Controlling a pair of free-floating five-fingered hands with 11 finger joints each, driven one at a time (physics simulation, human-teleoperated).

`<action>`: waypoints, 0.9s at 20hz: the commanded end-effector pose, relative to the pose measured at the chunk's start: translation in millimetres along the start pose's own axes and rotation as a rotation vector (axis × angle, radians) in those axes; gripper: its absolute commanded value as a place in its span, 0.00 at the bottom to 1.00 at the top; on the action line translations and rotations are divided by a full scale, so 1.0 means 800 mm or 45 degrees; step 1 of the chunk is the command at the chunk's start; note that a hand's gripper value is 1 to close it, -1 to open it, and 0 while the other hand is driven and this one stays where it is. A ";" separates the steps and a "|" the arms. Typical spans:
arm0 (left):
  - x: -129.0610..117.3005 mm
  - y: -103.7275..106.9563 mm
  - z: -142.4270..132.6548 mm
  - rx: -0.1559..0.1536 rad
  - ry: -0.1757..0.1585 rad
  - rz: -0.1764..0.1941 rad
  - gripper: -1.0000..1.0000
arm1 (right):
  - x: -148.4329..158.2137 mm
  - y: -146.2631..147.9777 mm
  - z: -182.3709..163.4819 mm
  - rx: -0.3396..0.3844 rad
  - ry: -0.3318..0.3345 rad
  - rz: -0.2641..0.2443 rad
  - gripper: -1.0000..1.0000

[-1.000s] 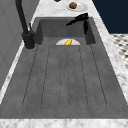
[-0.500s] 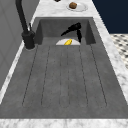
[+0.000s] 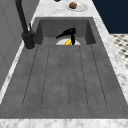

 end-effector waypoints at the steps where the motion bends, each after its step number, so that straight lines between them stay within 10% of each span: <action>1: 0.000 0.000 0.000 0.000 0.000 0.000 0.50 | -0.017 0.029 0.007 -0.027 0.101 0.037 0.00; 18: 0.000 0.000 0.000 0.000 0.000 0.000 0.50 | -0.033 0.063 -0.074 0.121 0.121 0.073 0.00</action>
